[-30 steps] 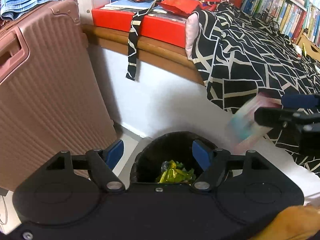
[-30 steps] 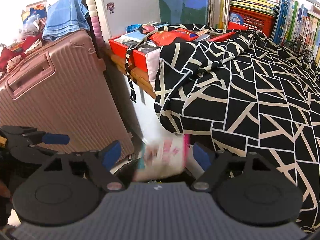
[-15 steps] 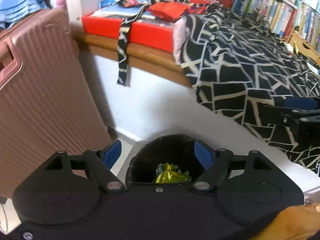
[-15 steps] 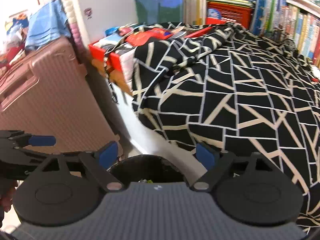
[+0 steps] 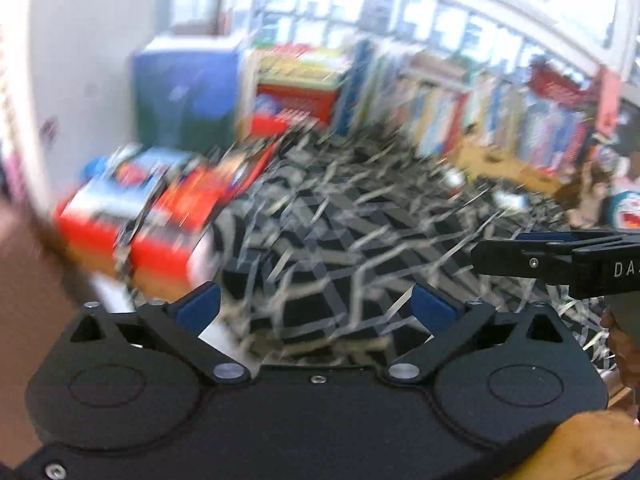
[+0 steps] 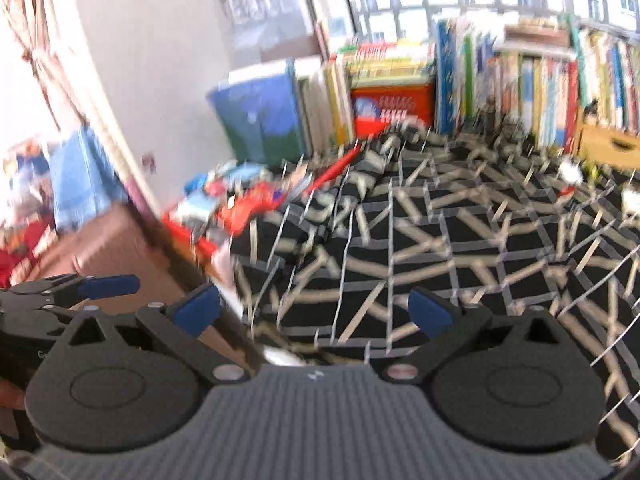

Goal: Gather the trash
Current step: 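Swing both open tools back toward the items on the bed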

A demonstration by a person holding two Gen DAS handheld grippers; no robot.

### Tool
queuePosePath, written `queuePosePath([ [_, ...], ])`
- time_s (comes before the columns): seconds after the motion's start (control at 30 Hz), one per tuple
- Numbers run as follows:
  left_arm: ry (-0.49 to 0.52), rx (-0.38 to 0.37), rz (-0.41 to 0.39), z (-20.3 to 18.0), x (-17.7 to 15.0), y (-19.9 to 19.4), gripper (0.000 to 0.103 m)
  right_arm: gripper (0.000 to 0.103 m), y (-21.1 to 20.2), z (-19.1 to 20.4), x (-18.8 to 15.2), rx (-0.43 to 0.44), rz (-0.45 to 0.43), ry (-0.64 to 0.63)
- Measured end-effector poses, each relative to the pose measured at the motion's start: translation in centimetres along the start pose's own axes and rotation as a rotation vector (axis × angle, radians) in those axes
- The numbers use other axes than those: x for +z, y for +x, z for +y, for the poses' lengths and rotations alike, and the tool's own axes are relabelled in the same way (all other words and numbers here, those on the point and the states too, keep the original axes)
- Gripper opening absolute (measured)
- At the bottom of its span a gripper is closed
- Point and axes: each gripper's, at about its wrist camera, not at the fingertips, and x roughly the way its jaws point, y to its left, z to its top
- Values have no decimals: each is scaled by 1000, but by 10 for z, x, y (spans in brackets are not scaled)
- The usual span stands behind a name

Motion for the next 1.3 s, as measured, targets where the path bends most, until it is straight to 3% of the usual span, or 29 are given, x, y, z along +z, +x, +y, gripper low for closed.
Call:
queuePosePath([
  [0.17,98,-57,-16,-42,67,3,103,103,-42,-27,52,34,-104,-4],
  [0.4,213,-165,-98,-109,163,21,103,103,-90,-76,132,43,-254,31],
  [0.6,280,-220,-175,-169,237,61,103,103,-120,-128,194,-68,-424,-32],
  [0.77,289,-263,-222,-216,289,110,103,103,-124,-182,226,-168,-491,-11],
  [0.97,324,-261,-227,-268,320,190,103,103,-103,-256,240,-282,-474,67],
  [1.1,334,-261,-141,-293,319,253,103,103,-88,-309,237,-376,-424,115],
  [1.3,329,-255,12,-311,300,352,103,103,-51,-378,224,-436,-332,237],
])
